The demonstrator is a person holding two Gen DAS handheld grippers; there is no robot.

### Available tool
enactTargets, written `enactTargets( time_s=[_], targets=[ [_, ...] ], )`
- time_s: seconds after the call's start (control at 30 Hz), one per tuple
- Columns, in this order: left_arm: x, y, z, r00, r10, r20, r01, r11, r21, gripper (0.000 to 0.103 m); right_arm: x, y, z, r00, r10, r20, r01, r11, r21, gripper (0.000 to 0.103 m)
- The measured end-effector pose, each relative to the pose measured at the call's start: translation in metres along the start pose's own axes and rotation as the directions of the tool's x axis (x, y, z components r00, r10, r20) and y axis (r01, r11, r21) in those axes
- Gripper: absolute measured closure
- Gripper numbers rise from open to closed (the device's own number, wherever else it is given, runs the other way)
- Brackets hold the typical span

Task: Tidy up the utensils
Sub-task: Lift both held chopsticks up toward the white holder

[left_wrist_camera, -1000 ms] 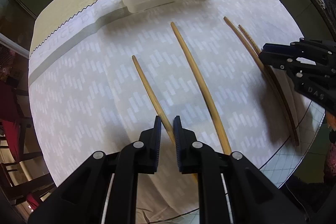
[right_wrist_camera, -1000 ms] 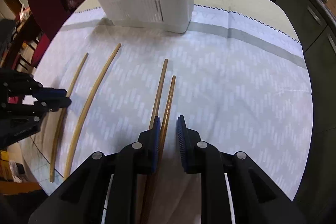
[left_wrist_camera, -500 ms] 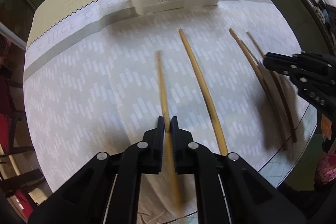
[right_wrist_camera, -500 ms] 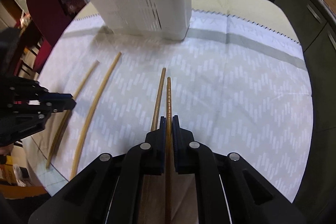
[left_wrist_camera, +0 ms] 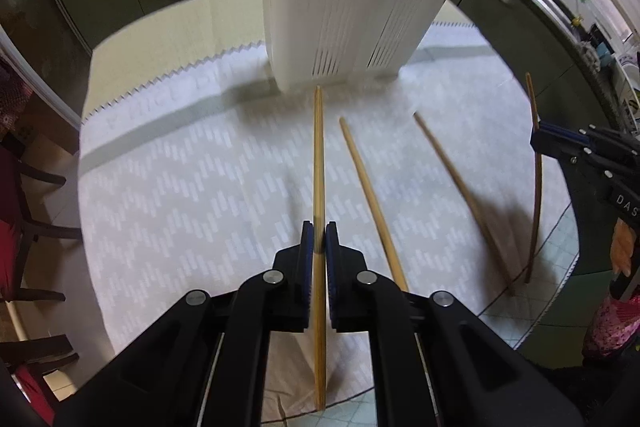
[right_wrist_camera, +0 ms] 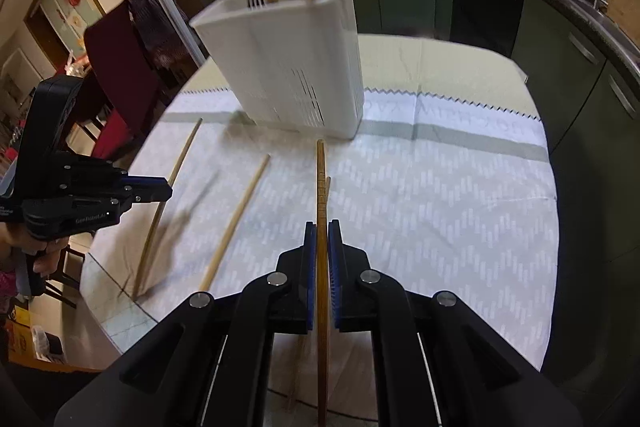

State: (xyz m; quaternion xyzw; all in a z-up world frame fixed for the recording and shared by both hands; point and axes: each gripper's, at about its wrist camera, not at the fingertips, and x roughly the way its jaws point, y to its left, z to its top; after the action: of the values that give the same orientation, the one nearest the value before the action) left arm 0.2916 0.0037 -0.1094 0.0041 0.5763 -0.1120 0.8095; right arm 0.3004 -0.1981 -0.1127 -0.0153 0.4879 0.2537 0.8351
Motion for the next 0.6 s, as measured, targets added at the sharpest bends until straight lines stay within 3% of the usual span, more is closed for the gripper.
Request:
enactTargets(
  time_s=[0.37,0.6],
  targets=[
    [-0.059,-0.022,-0.012,0.99,-0.01,0.141,0.005,0.999,0.033,0.097,-0.04,0.009,-0.018,0.996,0.026,0.083,-0.025,1.0,-0.016,0.096],
    [-0.084,-0.028,-0.019,0.981,-0.025,0.19,0.017,0.999,0.044,0.097,-0.064,0.014,-0.021,0.99,0.042,0.137,-0.038,0.999,-0.027,0.096]
  ],
)
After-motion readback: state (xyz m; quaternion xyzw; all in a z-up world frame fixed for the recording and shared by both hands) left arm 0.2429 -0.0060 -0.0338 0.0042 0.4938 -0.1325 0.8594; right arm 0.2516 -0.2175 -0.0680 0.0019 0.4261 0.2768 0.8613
